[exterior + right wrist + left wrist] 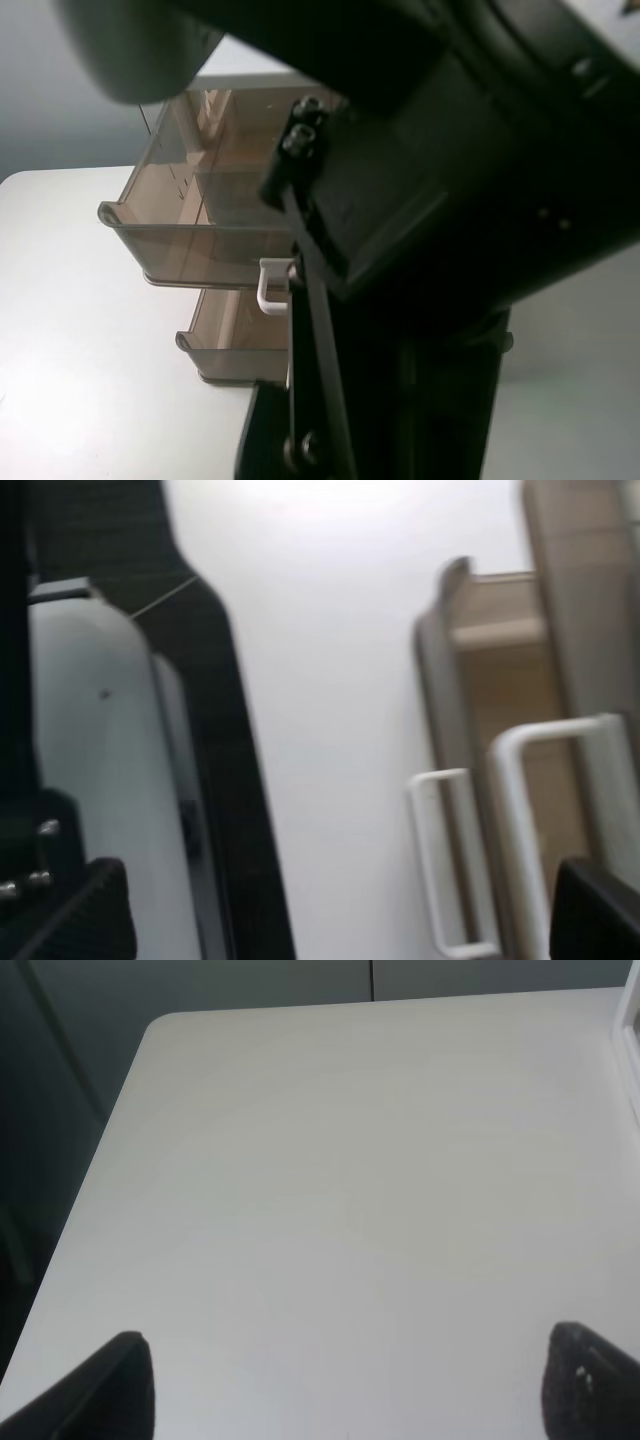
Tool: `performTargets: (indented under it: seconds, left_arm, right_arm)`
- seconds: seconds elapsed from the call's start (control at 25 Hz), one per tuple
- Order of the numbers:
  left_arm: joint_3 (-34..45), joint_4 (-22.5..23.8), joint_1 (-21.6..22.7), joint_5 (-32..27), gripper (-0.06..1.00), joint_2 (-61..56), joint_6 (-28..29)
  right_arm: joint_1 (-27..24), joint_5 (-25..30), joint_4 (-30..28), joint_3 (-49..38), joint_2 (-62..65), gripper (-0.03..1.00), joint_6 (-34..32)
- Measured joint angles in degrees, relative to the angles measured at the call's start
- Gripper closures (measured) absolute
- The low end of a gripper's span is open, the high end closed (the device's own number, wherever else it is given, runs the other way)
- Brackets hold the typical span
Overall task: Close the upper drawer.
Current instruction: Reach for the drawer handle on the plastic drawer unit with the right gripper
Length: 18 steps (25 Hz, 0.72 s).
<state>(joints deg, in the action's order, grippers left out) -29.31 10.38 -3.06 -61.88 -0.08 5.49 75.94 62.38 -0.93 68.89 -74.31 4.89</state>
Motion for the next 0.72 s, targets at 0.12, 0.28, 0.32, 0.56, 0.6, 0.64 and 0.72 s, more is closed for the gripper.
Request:
performTargets:
  seconds: [0.12,0.28,0.32,0.56,0.6,0.64,0.72]
  left_arm:
    - [0.0,0.0,0.0,0.0,0.2,0.0,0.0]
    - [0.0,0.0,0.0,0.0,0.2,0.0,0.0]
    - [0.0,0.0,0.0,0.0,0.2,0.0,0.0]
    - [0.0,0.0,0.0,0.0,0.2,0.0,0.0]
    - [0.0,0.0,0.0,0.0,0.2,0.0,0.0]
    - [0.0,0.0,0.0,0.0,0.2,0.0,0.0]
    - [0.0,0.0,0.0,0.0,0.2,0.0,0.0]
  right_arm:
    - [0.48,0.0,3.89,0.0,-1.3,0.34,3.15]
    - [0.54,0.23,6.94,0.0,-3.06,0.34,5.53]
    - [0.54,0.23,6.94,0.0,-3.75,0.34,5.65]
    - [0.54,0.43,4.59,0.09,-8.79,0.34,5.31]
    - [0.54,0.43,4.5,0.09,-9.64,0.34,5.22]
    - [0.54,0.43,4.5,0.09,-10.42,0.34,5.07]
    - [0.54,0.43,4.5,0.09,-11.73,0.34,4.98]
